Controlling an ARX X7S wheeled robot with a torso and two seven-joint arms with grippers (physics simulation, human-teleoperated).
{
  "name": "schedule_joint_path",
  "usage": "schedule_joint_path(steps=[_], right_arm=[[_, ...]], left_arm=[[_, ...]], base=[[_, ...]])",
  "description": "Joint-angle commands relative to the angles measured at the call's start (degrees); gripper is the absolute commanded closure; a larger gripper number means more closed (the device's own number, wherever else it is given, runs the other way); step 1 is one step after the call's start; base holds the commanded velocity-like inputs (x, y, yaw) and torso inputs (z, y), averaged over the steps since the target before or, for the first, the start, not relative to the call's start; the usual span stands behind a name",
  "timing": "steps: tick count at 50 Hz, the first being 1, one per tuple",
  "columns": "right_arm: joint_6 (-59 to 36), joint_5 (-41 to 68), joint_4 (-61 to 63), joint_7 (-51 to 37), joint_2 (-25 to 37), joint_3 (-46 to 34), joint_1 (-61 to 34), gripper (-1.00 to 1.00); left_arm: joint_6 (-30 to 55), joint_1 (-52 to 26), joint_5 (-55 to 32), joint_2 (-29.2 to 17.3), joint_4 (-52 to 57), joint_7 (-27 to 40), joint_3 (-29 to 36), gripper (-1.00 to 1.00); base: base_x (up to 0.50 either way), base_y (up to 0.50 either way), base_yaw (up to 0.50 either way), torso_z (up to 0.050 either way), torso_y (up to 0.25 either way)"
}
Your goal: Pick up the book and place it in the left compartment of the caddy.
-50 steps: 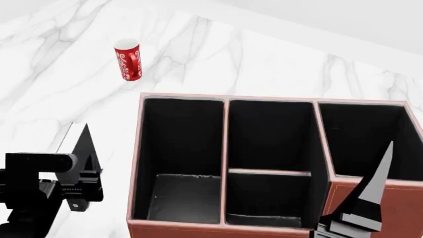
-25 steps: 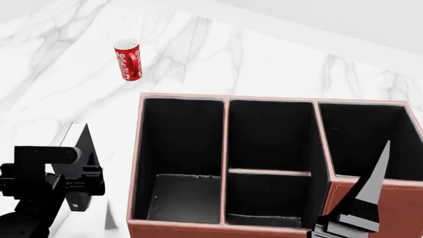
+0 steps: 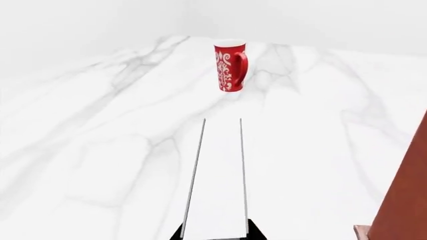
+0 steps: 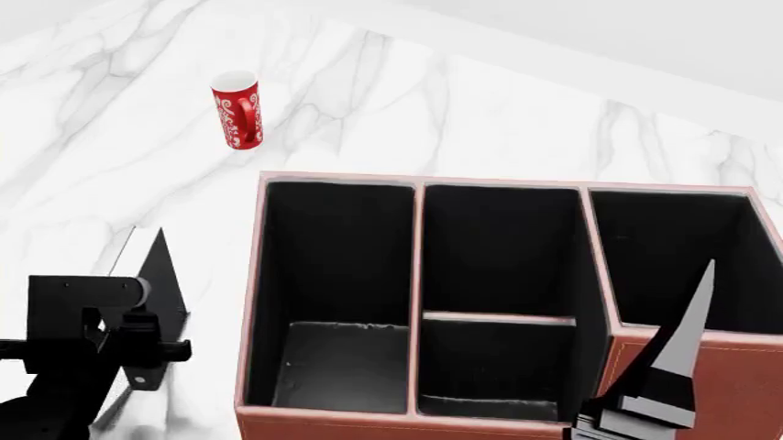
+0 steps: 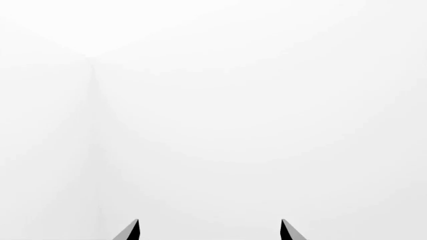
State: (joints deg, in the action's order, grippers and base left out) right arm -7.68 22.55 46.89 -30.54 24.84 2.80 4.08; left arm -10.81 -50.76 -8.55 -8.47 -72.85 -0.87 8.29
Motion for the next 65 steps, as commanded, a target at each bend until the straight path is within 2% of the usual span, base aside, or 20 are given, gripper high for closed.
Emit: schedule_joint_path(steps=[1,19,24,30,38,51,65], right_arm=[[0.26,-0.92,-0.36,1.47,-0.77,0.59,-0.2,-1.0],[0.27,-1.04,-0.42,1.26,-0.53,0.15,-0.29,-1.0],[0.25,-1.1,-0.39,1.14,-0.45,0.11,-0.26,-1.0],[0.11,-0.96,-0.17,0.97,-0.3,0.14,-0.26,-1.0],[0.21,-0.9,-0.3,0.92,-0.2,0.04,-0.39,-1.0],[0.21,-0.73,0.02,0.61,0.02,0.12,-0.23,-1.0],[0.46,-0.75,0.02,0.44,0.17,0.03,-0.17,-1.0]], left_arm=[[-2.49,-0.73,2.75,1.71,-2.1,-1.73,-5.88,1.0],[-3.33,-1.99,4.98,2.05,-0.48,-3.16,-7.88,1.0],[10.13,6.26,4.58,1.86,25.28,-2.61,-7.36,1.0],[19.34,10.79,3.95,1.45,43.55,-2.15,-6.9,1.0],[26.74,13.23,3.05,0.75,59.05,-1.56,-6.54,1.0],[31.43,14.83,2.47,-0.01,70.95,-0.25,-6.08,1.0],[40.02,16.14,-0.1,-0.94,89.3,0.08,-5.45,1.0]], base=[[0.0,0.0,0.0,0.0,0.0],[0.0,0.0,0.0,0.0,0.0],[0.0,0.0,0.0,0.0,0.0],[0.0,0.0,0.0,0.0,0.004],[0.0,0.0,0.0,0.0,0.001],[0.0,0.0,0.0,0.0,0.002],[0.0,0.0,0.0,0.0,0.001]])
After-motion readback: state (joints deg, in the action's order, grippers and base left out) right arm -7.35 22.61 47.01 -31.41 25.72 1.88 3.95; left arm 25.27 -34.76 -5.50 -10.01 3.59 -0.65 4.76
